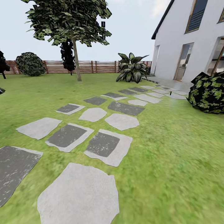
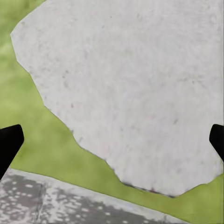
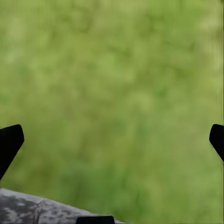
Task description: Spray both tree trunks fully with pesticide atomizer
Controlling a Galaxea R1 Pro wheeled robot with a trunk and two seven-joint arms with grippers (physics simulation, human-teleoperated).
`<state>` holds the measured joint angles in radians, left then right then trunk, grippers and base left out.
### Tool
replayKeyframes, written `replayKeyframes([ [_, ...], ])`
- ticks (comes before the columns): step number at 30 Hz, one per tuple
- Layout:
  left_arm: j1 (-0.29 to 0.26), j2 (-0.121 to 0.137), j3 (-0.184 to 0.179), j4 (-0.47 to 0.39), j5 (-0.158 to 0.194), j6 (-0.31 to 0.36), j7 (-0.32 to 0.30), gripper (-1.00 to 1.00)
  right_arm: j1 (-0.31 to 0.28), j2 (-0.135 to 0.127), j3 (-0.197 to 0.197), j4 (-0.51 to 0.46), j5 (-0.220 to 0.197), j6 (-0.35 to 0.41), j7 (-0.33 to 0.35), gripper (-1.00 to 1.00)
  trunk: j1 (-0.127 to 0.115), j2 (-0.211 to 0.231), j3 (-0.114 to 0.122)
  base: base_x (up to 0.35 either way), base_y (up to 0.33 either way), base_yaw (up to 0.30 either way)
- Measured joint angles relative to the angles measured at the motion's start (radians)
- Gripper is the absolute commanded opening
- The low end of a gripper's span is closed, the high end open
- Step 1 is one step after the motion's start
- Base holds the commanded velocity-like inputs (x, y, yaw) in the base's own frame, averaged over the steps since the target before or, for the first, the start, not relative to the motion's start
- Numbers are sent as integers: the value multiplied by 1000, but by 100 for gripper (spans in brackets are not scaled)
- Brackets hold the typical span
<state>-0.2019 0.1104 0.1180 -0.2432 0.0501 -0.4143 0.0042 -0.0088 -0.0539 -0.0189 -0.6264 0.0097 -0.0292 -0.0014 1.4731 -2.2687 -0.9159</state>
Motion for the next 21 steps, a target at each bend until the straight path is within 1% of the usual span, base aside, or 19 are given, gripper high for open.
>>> replayKeyframes([
  [21, 0, 0, 1, 0, 0, -1, 0, 100, 0, 3, 0, -2, -1, 0, -1, 100, 0, 0, 0, 339, 0, 0],
])
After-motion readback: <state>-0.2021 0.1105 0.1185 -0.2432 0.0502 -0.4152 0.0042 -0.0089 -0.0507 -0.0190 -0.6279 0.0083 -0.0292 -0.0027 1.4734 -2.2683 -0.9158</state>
